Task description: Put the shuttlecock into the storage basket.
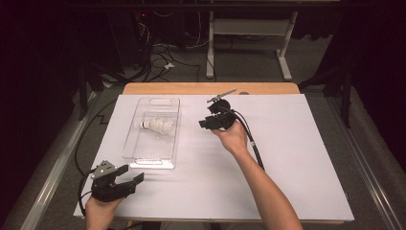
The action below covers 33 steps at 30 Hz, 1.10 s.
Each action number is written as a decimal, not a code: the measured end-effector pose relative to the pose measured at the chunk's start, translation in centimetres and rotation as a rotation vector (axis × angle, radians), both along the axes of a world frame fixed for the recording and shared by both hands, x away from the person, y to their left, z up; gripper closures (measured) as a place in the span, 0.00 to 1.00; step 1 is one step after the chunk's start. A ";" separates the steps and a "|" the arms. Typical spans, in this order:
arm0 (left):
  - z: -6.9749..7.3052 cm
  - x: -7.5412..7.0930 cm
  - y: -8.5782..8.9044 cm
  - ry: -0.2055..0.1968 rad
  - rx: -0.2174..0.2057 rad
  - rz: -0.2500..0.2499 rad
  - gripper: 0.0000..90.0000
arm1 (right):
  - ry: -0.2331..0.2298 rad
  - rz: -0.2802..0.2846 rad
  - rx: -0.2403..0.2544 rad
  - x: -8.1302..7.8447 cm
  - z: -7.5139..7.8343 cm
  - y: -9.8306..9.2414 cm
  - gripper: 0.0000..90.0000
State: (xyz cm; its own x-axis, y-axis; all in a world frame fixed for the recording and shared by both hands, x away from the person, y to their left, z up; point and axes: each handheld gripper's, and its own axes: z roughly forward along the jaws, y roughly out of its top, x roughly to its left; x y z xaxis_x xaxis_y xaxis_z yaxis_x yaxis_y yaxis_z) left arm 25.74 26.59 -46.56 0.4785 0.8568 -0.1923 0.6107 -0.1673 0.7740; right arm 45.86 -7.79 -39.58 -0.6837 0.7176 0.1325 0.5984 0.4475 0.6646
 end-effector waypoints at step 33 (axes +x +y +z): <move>0.0 0.0 0.0 0.002 0.001 0.011 0.32 | 0.003 -0.039 0.037 -1.0 -0.9 -3.7 0.71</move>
